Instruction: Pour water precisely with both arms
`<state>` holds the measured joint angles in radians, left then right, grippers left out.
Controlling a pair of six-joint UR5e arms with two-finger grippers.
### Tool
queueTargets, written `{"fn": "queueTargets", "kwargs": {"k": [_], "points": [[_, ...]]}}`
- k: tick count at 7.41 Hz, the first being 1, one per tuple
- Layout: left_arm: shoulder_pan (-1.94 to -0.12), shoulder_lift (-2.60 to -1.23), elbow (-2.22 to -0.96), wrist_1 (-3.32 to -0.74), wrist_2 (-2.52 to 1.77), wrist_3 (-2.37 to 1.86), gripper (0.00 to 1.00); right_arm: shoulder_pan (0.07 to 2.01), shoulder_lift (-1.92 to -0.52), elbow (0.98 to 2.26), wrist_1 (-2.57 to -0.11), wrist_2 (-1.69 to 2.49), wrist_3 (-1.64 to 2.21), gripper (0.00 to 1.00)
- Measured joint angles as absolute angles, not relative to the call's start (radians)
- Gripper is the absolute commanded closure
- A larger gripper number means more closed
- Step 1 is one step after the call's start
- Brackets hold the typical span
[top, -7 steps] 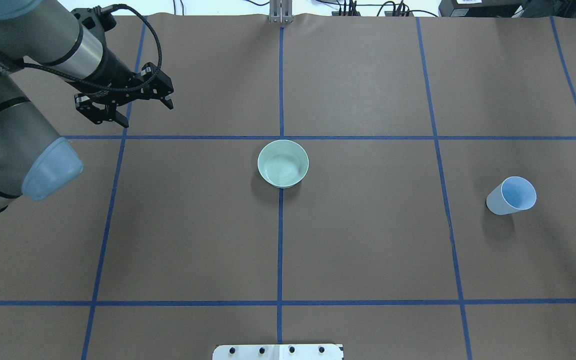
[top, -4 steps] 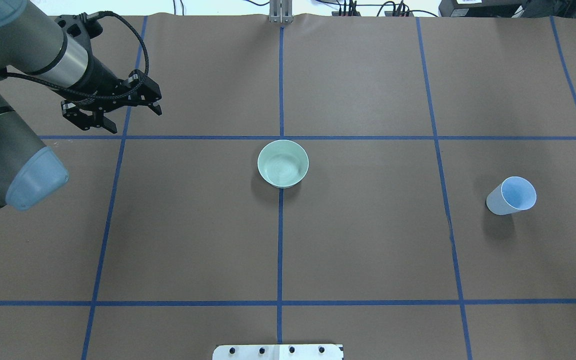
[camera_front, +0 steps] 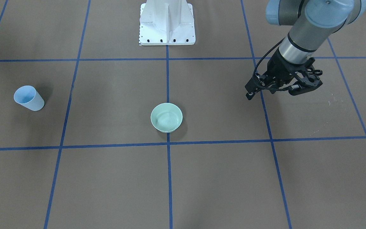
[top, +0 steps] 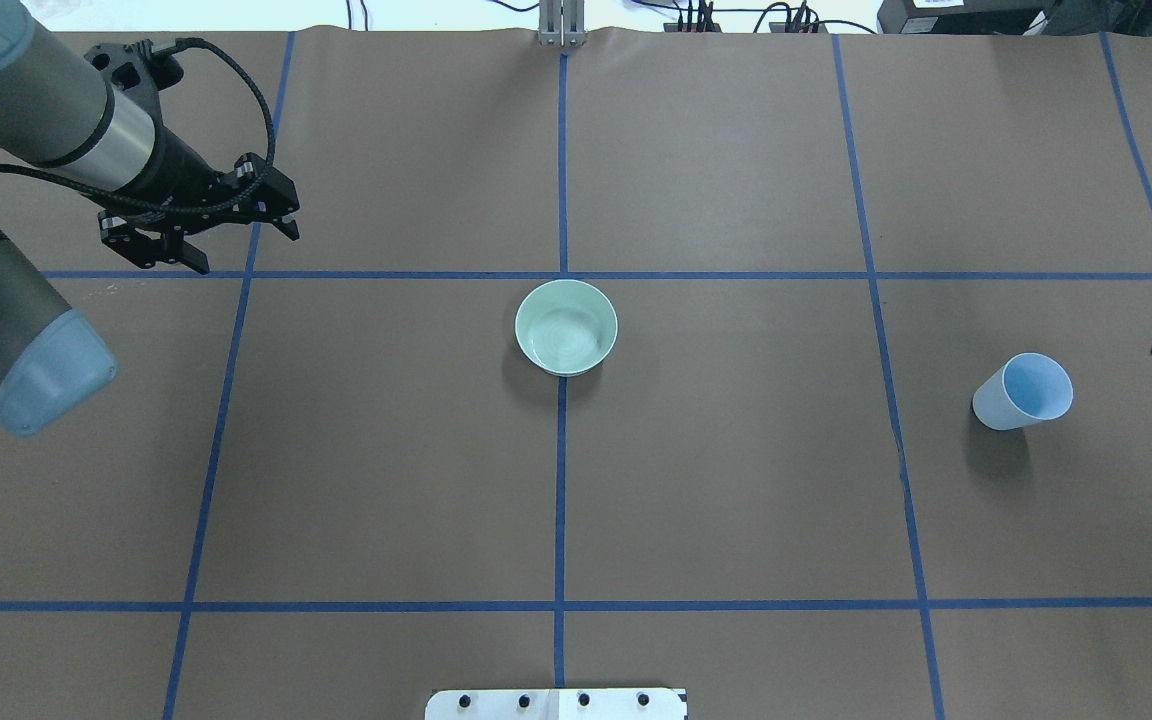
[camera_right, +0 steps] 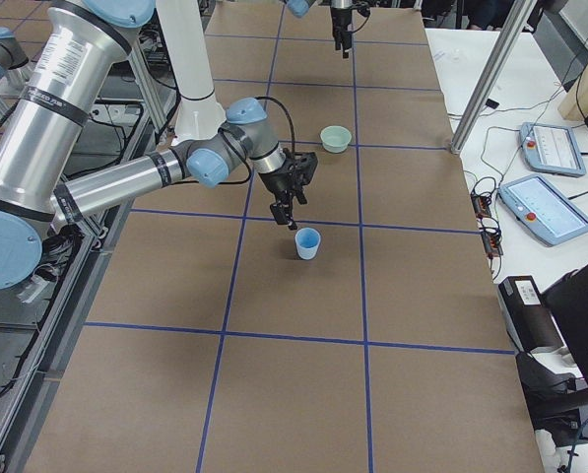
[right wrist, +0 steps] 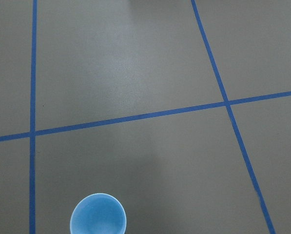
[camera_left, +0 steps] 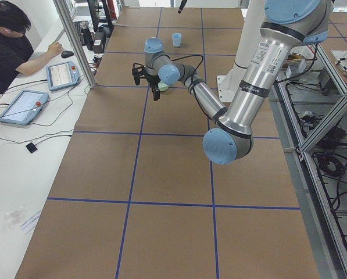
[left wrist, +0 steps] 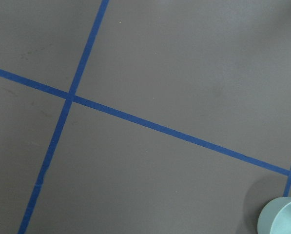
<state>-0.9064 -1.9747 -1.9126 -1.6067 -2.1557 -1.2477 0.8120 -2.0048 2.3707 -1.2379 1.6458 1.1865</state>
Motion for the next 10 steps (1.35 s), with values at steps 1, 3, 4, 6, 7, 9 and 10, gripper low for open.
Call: {"fn": "queueTargets", "kwargs": {"k": [1,3,4,6,7,9,10], "points": [[-0.912,-1.938,-1.923,-1.606,-2.148,-1.155,0.00,0.700,-2.008,2.375,-1.237,1.541,1.259,0.01],[-0.942,-1.863,-1.936,-1.607,-2.144,-0.993,0.00,0.543,-2.028,2.377,-1.215,1.394,1.344,0.01],[-0.950,-1.847,-1.937,-1.608,-2.144,-0.960,0.00,0.444,-2.043,2.377,-1.205,1.286,1.406,0.01],[-0.951,-1.835,-1.937,-1.610,-2.141,-0.943,0.00,0.250,-2.058,2.344,-1.198,1.055,1.537,0.02],[-0.950,-1.834,-1.935,-1.610,-2.140,-0.943,0.00,0.180,-2.059,2.303,-1.189,0.957,1.598,0.02],[-0.947,-1.833,-1.928,-1.611,-2.140,-0.948,0.00,0.085,-2.061,2.195,-1.136,0.800,1.698,0.02],[-0.946,-1.833,-1.927,-1.611,-2.140,-0.949,0.00,0.053,-2.061,2.127,-1.076,0.733,1.725,0.02]]}}
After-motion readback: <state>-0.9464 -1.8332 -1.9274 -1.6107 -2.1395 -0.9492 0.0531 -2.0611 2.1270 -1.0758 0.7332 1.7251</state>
